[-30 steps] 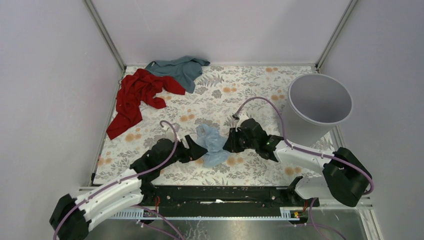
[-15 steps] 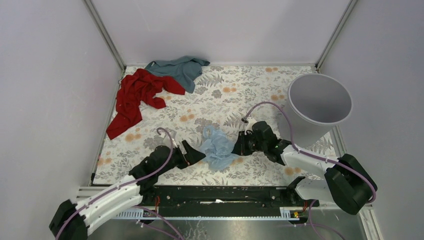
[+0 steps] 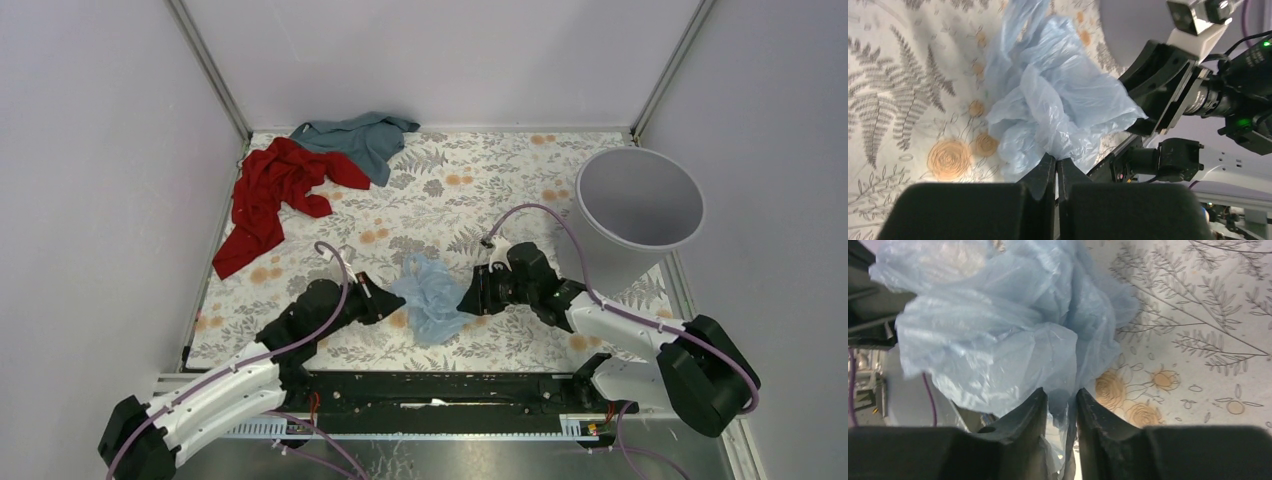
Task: Put the trash bags into the trash bin
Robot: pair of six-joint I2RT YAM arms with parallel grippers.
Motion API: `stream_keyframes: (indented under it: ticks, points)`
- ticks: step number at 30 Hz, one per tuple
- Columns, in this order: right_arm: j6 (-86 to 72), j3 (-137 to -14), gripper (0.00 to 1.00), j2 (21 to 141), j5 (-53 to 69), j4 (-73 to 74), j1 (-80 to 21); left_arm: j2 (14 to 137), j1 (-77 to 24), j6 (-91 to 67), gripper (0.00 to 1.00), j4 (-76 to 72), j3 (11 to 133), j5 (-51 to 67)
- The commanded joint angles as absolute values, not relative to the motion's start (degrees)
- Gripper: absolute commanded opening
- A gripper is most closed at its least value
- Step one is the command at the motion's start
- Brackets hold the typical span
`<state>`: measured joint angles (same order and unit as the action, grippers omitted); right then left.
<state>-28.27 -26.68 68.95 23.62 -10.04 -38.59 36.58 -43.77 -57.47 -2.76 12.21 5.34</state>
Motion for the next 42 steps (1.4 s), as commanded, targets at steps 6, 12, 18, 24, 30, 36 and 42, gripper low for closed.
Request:
stream_keyframes:
  ticks: [6, 12, 18, 24, 30, 36, 42]
  points:
    - [-24.76, -33.89, 0.64, 60.74, 22.51, 2.33, -38.67, 43.56, -43.67, -42.18, 0.0, 6.68, 23.72, 12.05]
    - [-19.55, -51.16, 0.98, 66.2, 8.02, 14.92, -38.09, 45.68, -43.68, -39.53, 0.0, 9.04, 23.9, 13.39]
    - [-10.62, -68.61, 1.0, 77.83, 12.59, 20.76, -37.77, 44.13, -43.68, -40.11, 0.0, 8.11, 21.98, 13.34]
    - [-0.59, -78.48, 1.0, 93.0, 29.05, 21.67, -38.25, 43.21, -43.68, -40.36, 0.0, 6.53, 20.26, 13.34]
    - [4.7, -86.37, 1.0, 106.74, 37.97, 26.4, -40.86, 42.95, -43.64, -40.02, 0.0, 6.47, 19.12, 13.89]
    - [4.22, -89.09, 0.93, 115.36, 36.48, 27.29, -42.36, 41.59, -43.63, -40.43, 0.0, 5.74, 17.87, 13.51]
    - [3.32, -89.75, 0.79, 118.87, 40.35, 25.9, -42.45, 41.31, -43.68, -40.52, 0.0, 5.72, 18.41, 13.55]
